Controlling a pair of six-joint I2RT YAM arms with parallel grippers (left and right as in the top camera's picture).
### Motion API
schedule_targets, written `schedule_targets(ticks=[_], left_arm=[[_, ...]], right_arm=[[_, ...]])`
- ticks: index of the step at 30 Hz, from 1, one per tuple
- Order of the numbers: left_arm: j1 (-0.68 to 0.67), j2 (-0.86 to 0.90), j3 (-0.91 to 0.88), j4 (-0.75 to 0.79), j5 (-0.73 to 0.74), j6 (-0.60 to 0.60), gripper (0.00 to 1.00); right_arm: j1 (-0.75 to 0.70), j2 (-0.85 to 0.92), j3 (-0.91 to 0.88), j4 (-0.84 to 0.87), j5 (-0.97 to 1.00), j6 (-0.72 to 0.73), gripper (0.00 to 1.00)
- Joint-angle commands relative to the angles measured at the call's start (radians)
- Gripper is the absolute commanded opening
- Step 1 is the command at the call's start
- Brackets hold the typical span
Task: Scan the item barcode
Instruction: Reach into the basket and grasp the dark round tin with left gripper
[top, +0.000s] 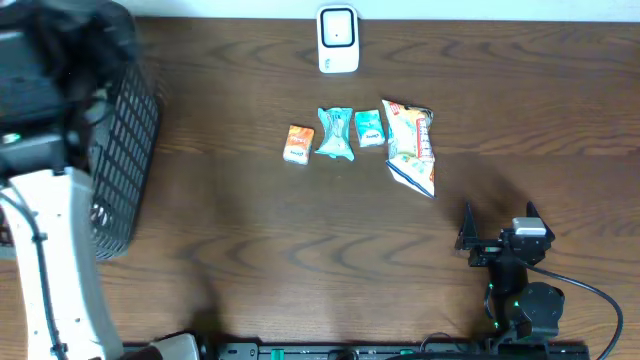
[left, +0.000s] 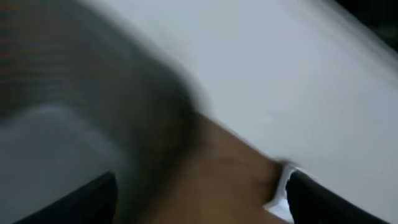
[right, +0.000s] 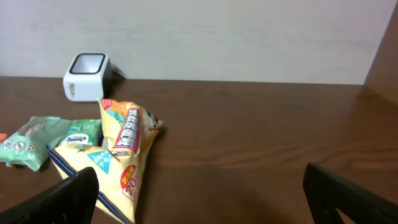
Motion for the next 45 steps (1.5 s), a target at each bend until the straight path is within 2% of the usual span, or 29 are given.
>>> schedule_targets(ticks=[1,7,10,12,16,20,28,33,35,39,45], left_arm=[[0.174,0.021,0.002,-0.111,-0.033,0.017,0.85],[0.333,0.12,-0.005,-0.307,-0.046,-0.02,0.85],[0.348,0.172,-0.01,-0.365,-0.138,-0.093,0.85],[0.347,0.241,-0.011,-0.428,-0.201,-0.092,0.85],[0.347,0.331,-0.016,-0.512,-0.202,-0.104,0.86],[0.347,0.418,-0.056,-0.566,-0.24,-0.184,0.86],[0.347,0.512,-0.12,-0.568,-0.242,-0.191,0.87],[0.347,0.521,-0.148,-0.518,-0.243,-0.187,0.87],[0.347,0.521,-0.177,-0.448,-0.243,-0.102,0.87],[0.347,0.521,-0.22,-0.389,-0.243,-0.021,0.87],[0.348,0.521,-0.297,-0.318,-0.243,-0.001,0.87]], right_arm=[[0.006,-0.005,-0.002,-0.005,0.001,-0.012,0.99],[0.006,-0.005,-0.002,-0.005,0.001,-0.012,0.99],[0.006,-0.005,-0.002,-0.005,0.001,-0.012,0.99],[0.006,-0.005,-0.002,-0.005,0.001,-0.012,0.99],[0.006,-0.005,-0.002,-0.005,0.001,-0.011,0.99],[0.006,-0.005,-0.002,-0.005,0.001,-0.012,0.99],[0.006,-0.005,-0.002,-0.005,0.001,-0.011,0.99],[0.006,-0.005,-0.002,-0.005,0.001,-0.012,0.99],[0.006,-0.005,-0.002,-0.005,0.001,-0.012,0.99],[0.006,-0.005,-0.002,-0.005,0.001,-0.012,0.99],[0.006,-0.005,-0.002,-0.005,0.001,-0.012,0.99]])
